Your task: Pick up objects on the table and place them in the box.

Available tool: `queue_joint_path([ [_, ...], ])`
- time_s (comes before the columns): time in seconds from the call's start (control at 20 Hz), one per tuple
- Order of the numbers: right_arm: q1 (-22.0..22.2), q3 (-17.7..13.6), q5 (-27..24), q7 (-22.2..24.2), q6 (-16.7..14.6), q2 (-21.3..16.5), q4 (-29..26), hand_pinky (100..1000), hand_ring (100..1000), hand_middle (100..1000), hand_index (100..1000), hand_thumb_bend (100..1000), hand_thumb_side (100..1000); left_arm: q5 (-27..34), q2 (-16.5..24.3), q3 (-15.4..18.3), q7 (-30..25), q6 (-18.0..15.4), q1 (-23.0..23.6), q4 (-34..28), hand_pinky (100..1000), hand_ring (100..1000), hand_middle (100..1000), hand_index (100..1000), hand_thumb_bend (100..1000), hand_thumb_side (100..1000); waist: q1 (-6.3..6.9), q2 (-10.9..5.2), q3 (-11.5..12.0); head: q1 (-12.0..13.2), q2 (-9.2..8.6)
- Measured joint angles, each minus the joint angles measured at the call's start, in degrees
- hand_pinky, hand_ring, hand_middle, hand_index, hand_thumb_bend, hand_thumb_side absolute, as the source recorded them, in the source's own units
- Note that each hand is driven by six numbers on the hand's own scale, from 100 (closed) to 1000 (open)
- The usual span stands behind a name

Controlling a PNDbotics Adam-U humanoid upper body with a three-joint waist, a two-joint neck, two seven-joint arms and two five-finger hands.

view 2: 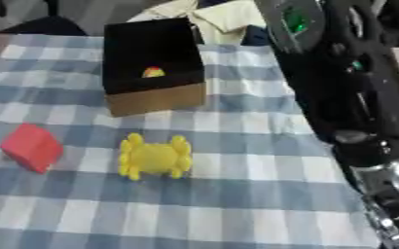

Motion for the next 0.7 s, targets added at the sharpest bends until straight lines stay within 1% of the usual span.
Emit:
queue_joint_path([
  [0.05, 0.4, 0.73, -0.79, 1.3, -0.94, -0.94, -1.0, 914, 923, 867, 891, 558, 625, -0.01, 0.11, 0.09, 0.02, 0.02, 0.0, 0.0, 624, 774, 678, 790, 115, 849, -0.08, -0.02, -0.13, 0.1, 0.01],
  [0.1, 0.83, 1.34, -1.45, 2.68, -1.79, -1.83, -1.84, 916, 922, 866, 889, 545, 593, -0.01, 0.11, 0.11, 0.05, 0.05, 0.0, 0.0, 624, 774, 678, 790, 115, 849, -0.17, -0.04, -0.18, 0.15, 0.01],
  [0.2, 1.8, 2.22, -2.78, 5.5, -3.15, -3.33, -3.17, 917, 921, 863, 885, 529, 558, -0.02, 0.12, 0.12, 0.1, 0.1, 0.0, 0.0, 624, 774, 678, 789, 115, 849, -0.22, -0.05, -0.24, 0.31, 0.01],
  [0.35, 3.36, 2.91, -4.97, 9.33, -4.37, -5.5, -4.87, 916, 918, 862, 884, 516, 539, -0.07, 0.13, 0.13, 0.15, 0.15, 0.0, 0.0, 624, 774, 678, 789, 115, 848, -0.28, -0.07, -0.52, 0.57, 0.01],
  [0.45, 4.41, 3.13, -6.68, 11.39, -4.75, -6.79, -6.07, 914, 916, 860, 885, 514, 543, -0.18, 0.16, 0.15, 0.17, 0.16, 0.0, 0.0, 624, 774, 678, 788, 115, 848, -0.4, -0.08, -0.6, 0.65, 0.01],
  [0.7, 7.21, 3.31, -10.41, 14.73, -4.68, -9.54, -9.21, 910, 913, 856, 886, 519, 554, -0.44, 0.61, 0.24, 0.29, 0.18, 0.0, 0.0, 624, 774, 678, 788, 115, 847, -0.54, -0.14, -1.18, 1.01, 0.02],
])
